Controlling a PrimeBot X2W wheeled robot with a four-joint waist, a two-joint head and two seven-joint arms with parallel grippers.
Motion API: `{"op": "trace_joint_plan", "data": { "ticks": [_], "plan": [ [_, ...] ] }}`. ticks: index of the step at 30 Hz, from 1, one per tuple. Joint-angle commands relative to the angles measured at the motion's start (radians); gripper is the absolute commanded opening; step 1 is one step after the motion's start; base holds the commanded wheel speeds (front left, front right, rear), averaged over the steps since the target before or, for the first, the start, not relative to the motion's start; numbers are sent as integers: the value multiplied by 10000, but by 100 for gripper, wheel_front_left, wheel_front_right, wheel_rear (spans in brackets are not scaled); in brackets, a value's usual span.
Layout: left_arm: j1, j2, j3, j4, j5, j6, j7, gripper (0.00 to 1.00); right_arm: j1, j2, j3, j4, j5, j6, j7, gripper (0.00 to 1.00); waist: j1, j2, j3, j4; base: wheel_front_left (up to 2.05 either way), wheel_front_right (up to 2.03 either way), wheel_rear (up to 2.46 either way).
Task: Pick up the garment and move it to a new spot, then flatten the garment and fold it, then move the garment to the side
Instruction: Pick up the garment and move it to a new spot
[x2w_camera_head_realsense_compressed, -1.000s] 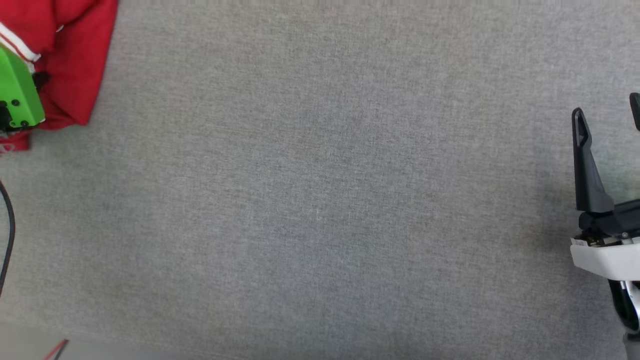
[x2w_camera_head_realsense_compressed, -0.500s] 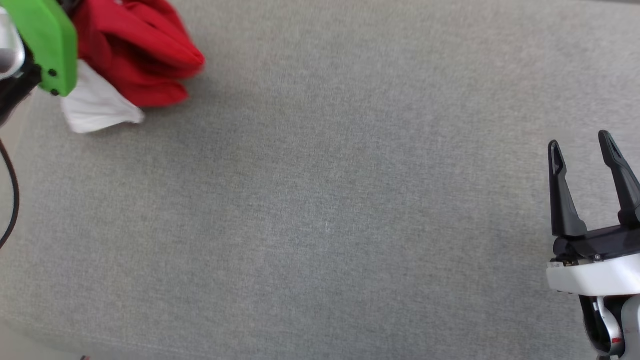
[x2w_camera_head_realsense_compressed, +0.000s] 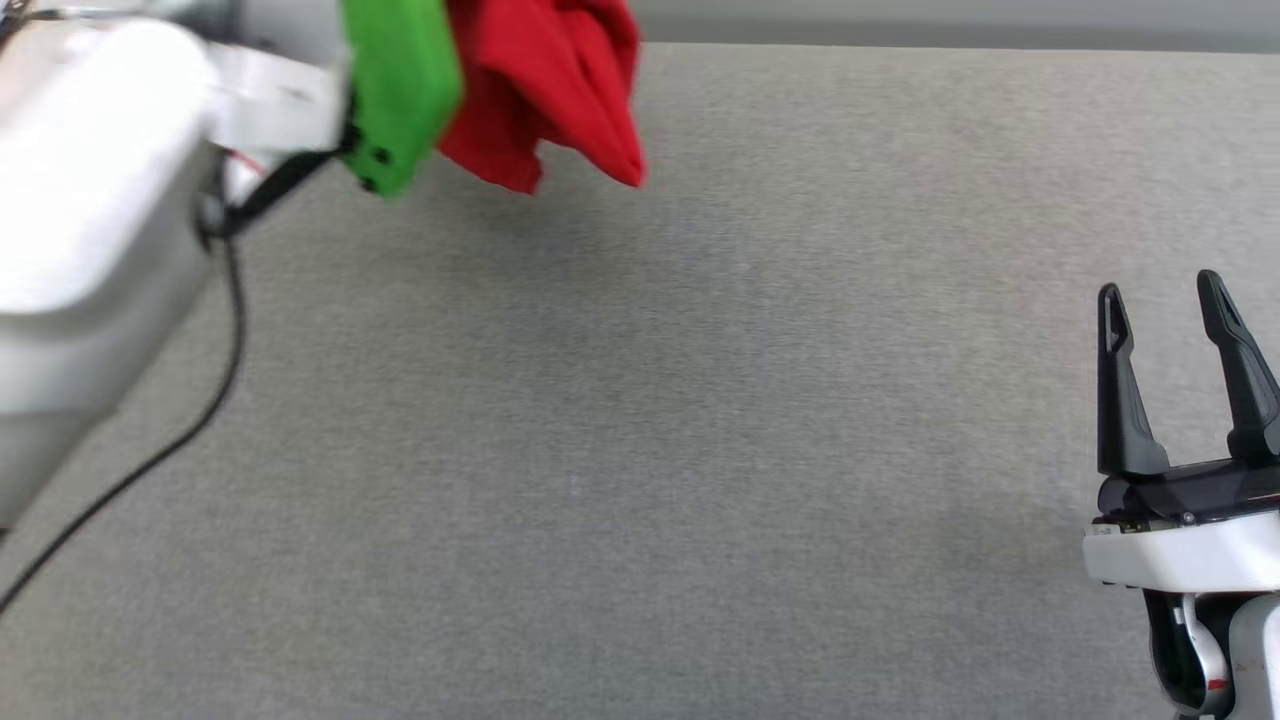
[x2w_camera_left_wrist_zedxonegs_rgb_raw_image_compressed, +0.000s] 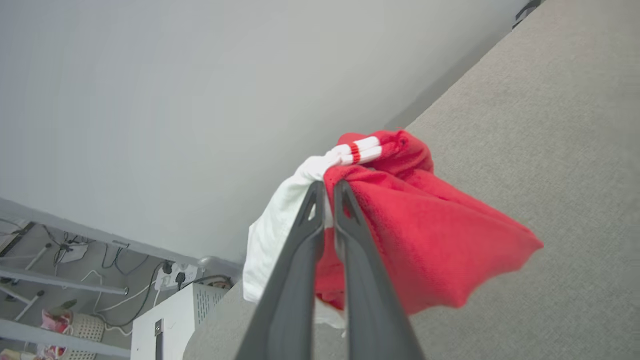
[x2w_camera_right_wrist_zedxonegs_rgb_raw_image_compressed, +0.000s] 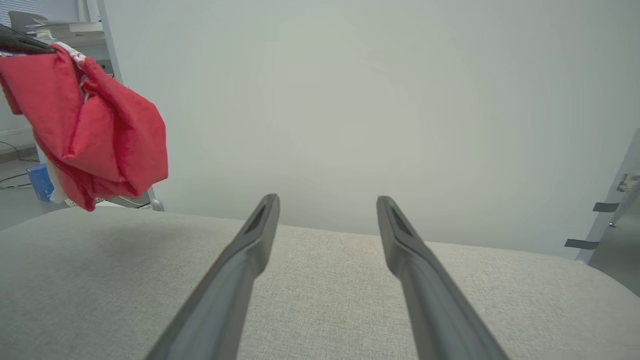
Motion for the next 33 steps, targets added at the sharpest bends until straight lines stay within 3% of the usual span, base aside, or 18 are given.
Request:
{"op": "trace_joint_plan", "data": {
  "ticks": [1, 9, 15, 19, 26, 29, 30, 31, 33],
  "plan": [
    [-68, -359, -225, 39, 53, -27, -235, 0, 42, 69, -38, -40, 14, -7, -46, 100, 0, -1, -14, -540, 0, 0, 0],
    [1202, -2289, -1812, 870, -20, -27, -1507, 0, 68, 247, -128, -69, -11, -7, -46, 100, 0, -1, 195, -987, 0, 0, 0],
    [2563, -3899, -2292, 1993, -321, -27, -2561, 0, 8, 286, -183, -109, -24, -7, -46, 100, 0, -1, 332, -1073, 0, 0, 0],
    [3357, -4797, -2575, 2646, -204, -27, -2721, 0, -28, 283, -181, -125, -31, -7, -46, 100, 0, -1, 412, -1127, 0, 0, 0],
    [4635, -5426, -2687, 3111, 166, -27, -2287, 0, -106, 233, -99, -67, -45, -7, -46, 100, 0, -1, 461, -1310, 0, 0, 0],
    [4765, -5512, -2689, 3186, 242, -27, -2618, 0, -20, 218, -159, -30, -73, -7, -46, 100, 0, -1, 365, -1246, 0, 0, 0],
    [4721, -5533, -2687, 3280, 222, -27, -2907, 41, 19, 224, -183, -13, -87, -7, -46, 100, 0, -1, 300, -1203, 0, 0, 0],
    [4629, -5560, -2643, 3426, 263, -27, -3308, 100, 65, 225, -177, 19, -101, -7, -46, 100, 0, -1, 203, -1159, 0, 0, 0],
    [4473, -5623, -2466, 3606, 409, 23, -4083, 100, 141, 226, -176, 56, -110, -7, -46, 100, 0, -1, 6, -1049, 0, 0, 0]
  ]
}}
